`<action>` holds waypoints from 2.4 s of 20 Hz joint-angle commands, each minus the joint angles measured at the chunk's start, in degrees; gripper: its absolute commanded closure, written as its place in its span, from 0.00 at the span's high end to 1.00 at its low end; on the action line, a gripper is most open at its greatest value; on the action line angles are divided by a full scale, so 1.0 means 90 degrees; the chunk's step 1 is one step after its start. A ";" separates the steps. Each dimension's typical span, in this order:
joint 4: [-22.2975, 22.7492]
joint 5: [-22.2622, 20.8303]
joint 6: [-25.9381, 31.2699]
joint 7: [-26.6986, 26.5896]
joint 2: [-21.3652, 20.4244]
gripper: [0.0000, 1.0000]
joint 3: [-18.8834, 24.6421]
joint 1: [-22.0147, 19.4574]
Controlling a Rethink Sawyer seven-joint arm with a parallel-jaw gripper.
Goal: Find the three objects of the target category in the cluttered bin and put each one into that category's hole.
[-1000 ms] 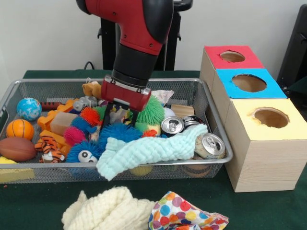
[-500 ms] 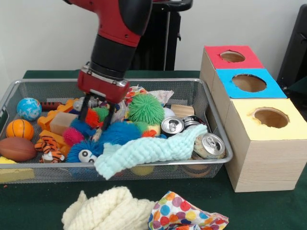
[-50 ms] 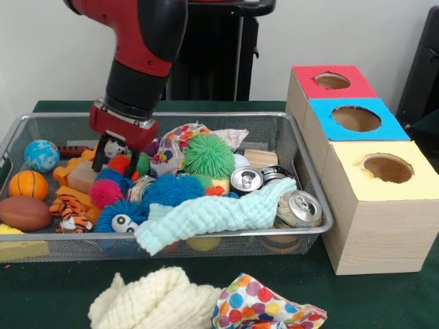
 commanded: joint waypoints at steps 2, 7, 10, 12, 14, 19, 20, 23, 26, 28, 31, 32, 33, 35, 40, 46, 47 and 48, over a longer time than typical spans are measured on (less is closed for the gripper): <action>0.0083 -0.0307 -0.0819 0.1008 0.1093 1.00 0.0082 0.0277; 0.0027 -0.0225 -0.1300 0.0864 0.1323 1.00 -0.0174 0.0610; 0.0095 -0.0092 -0.1448 0.0957 0.1387 1.00 -0.0200 0.0797; 0.0118 0.0030 -0.1500 0.1035 0.1427 1.00 -0.0211 0.0926; 0.0107 0.0200 -0.1468 0.1091 0.1456 1.00 -0.0236 0.1089; 0.0278 0.0820 -0.1167 0.1323 0.1297 1.00 -0.0359 0.1575; 0.0293 0.0919 -0.1164 0.1330 0.1302 1.00 -0.0396 0.1668; 0.0319 0.1147 -0.1242 0.1402 0.1321 1.00 -0.0401 0.1838; 0.0383 0.1350 -0.1185 0.1462 0.1246 1.00 -0.0410 0.1961; 0.0400 0.1334 -0.1267 0.1524 0.1212 1.00 -0.0305 0.1897; 0.0425 0.1206 -0.1622 0.1760 0.1257 1.00 -0.0036 0.1659; 0.0445 0.1145 -0.1840 0.1866 0.1264 1.00 0.0012 0.1608; 0.0452 0.1038 -0.1959 0.1904 0.1259 1.00 0.0061 0.1552; 0.0489 0.0916 -0.1934 0.1944 0.1214 0.00 0.0200 0.1400; 0.0531 0.1107 -0.1946 0.1967 0.1200 0.00 0.0136 0.1453; 0.0459 0.1007 -0.1859 0.1851 0.1164 0.00 0.0129 0.1436; 0.0400 0.0943 -0.1754 0.1744 0.1101 0.00 0.0109 0.1423; 0.0343 0.0902 -0.1516 0.1609 0.0928 0.00 0.0089 0.1395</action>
